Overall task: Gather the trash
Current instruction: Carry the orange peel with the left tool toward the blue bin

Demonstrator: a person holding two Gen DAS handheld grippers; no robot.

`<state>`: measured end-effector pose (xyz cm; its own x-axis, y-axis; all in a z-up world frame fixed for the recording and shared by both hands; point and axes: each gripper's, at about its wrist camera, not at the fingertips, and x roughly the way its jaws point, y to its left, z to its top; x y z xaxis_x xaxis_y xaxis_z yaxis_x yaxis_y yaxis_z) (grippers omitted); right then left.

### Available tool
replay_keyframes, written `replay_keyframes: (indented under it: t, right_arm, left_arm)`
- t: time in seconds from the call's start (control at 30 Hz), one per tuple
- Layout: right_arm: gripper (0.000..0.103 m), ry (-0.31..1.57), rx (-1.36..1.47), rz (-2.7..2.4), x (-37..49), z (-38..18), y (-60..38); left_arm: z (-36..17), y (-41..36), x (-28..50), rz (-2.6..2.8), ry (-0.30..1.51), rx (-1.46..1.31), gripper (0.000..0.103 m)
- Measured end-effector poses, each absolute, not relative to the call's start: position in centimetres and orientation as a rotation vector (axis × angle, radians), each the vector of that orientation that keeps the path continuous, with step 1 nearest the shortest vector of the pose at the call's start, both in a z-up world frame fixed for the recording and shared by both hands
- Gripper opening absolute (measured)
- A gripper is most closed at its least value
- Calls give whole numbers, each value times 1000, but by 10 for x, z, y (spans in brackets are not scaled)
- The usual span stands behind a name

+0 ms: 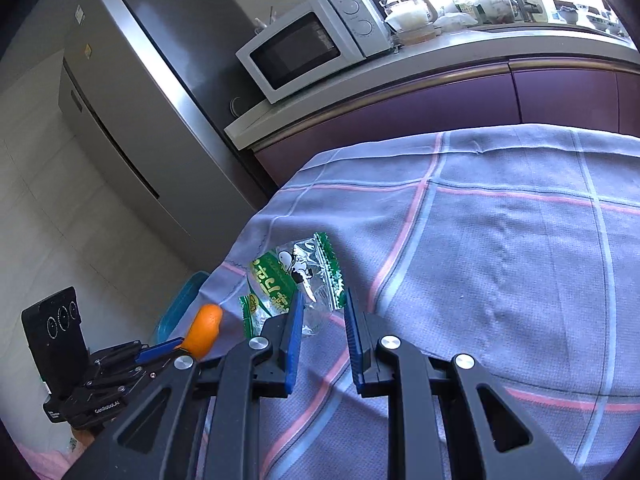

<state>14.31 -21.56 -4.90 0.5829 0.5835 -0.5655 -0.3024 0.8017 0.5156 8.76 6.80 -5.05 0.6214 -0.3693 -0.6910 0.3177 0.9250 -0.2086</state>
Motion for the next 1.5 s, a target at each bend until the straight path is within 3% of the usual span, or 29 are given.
replay_keyframes:
  t: [1.5]
  right_arm:
    - [19,828,291,721,121,-48,-113]
  left_arm:
    - [-41,146,49,-240,765,-133,22]
